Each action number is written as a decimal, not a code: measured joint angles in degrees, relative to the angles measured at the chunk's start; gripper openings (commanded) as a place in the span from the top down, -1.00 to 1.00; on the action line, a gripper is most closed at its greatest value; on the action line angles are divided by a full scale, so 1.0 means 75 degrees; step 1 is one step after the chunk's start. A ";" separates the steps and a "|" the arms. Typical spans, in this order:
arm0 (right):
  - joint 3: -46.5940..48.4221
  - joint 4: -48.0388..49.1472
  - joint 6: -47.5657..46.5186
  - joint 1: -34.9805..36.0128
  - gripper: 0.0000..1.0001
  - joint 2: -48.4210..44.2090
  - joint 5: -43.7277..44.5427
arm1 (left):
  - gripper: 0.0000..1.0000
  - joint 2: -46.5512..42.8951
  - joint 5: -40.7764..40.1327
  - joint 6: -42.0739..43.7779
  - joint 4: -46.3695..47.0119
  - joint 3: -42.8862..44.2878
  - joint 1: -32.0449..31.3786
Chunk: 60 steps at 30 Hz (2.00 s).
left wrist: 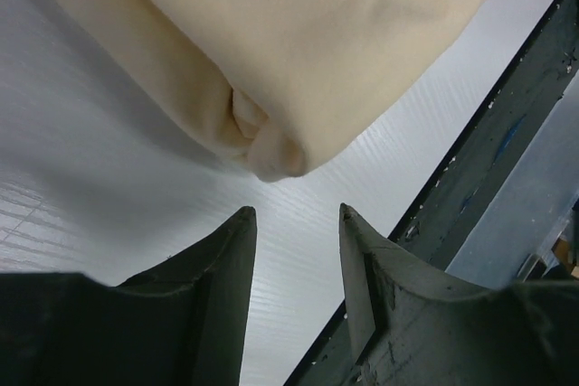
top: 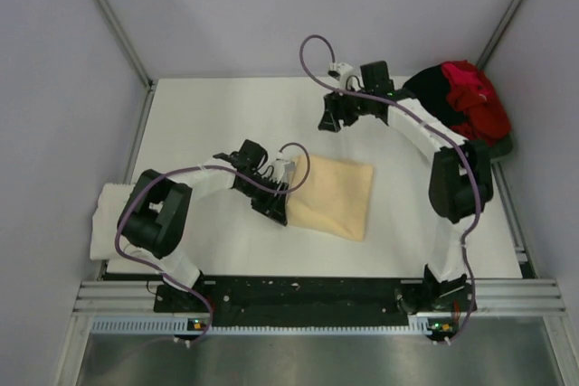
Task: Fold and stack the t-shirts
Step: Smooth out wrinkles on the folded tshirt
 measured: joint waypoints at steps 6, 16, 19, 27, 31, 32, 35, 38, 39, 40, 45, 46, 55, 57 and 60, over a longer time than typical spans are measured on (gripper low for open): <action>0.3092 -0.0504 -0.1230 0.0440 -0.28 0.2739 -0.1166 | 0.05 0.0000 0.0079 -0.0274 0.0600 -0.0242 0.0117; 0.3512 -0.1871 -0.1766 0.0595 -0.17 0.4214 -0.2990 | 0.49 0.0323 0.0501 -0.0460 0.1157 -0.0393 0.0137; 0.3573 -0.1973 -0.1784 0.0586 0.07 0.4220 -0.3153 | 0.91 0.0460 0.0580 -0.0498 0.1169 -0.0399 0.0140; 0.3625 -0.2183 -0.1801 0.0583 0.15 0.4258 -0.3299 | 1.00 0.0495 0.0758 -0.0504 0.1183 -0.0402 0.0140; 0.3666 -0.2302 -0.1877 0.0583 0.29 0.4366 -0.3212 | 1.00 0.0498 0.0822 -0.0504 0.1169 -0.0402 0.0140; 0.3724 -0.2346 -0.1900 0.0595 0.41 0.4436 -0.3153 | 1.00 0.0498 0.0831 -0.0504 0.1163 -0.0405 0.0140; 0.3812 -0.2404 -0.1958 0.0647 0.89 0.4607 -0.2923 | 1.00 0.0495 0.0851 -0.0504 0.1157 -0.0405 0.0140; 0.3914 -0.2500 -0.1880 0.0755 1.00 0.4724 -0.2871 | 1.00 0.0495 0.0886 -0.0504 0.1122 -0.0402 0.0140; 0.3975 -0.2527 -0.1851 0.0769 1.00 0.4756 -0.2865 | 1.00 0.0498 0.0901 -0.0504 0.1102 -0.0402 0.0140; 0.4060 -0.2538 -0.1784 0.0787 1.00 0.4785 -0.2859 | 1.00 0.0498 0.0898 -0.0504 0.1087 -0.0402 0.0140; 0.4269 -0.2057 -0.1253 0.0819 1.00 0.4794 -0.2821 | 1.00 0.0498 0.0845 -0.0504 0.1078 -0.0405 0.0140; 0.4266 -0.1915 -0.1142 0.0819 1.00 0.4797 -0.2739 | 1.00 0.0498 0.0833 -0.0504 0.1078 -0.0405 0.0152; 0.4264 -0.1320 -0.0565 0.0854 0.85 0.4797 -0.2244 | 1.00 0.0714 0.0731 -0.0495 0.1105 -0.0402 0.0192; 0.4264 -0.1241 -0.0507 0.0868 0.58 0.4797 -0.2206 | 1.00 0.0816 0.0758 -0.0484 0.1058 -0.0376 0.0198; 0.4246 -0.1003 -0.0507 0.0880 0.33 0.4797 -0.2002 | 0.53 0.0860 0.0740 -0.0338 0.0839 -0.0254 0.0198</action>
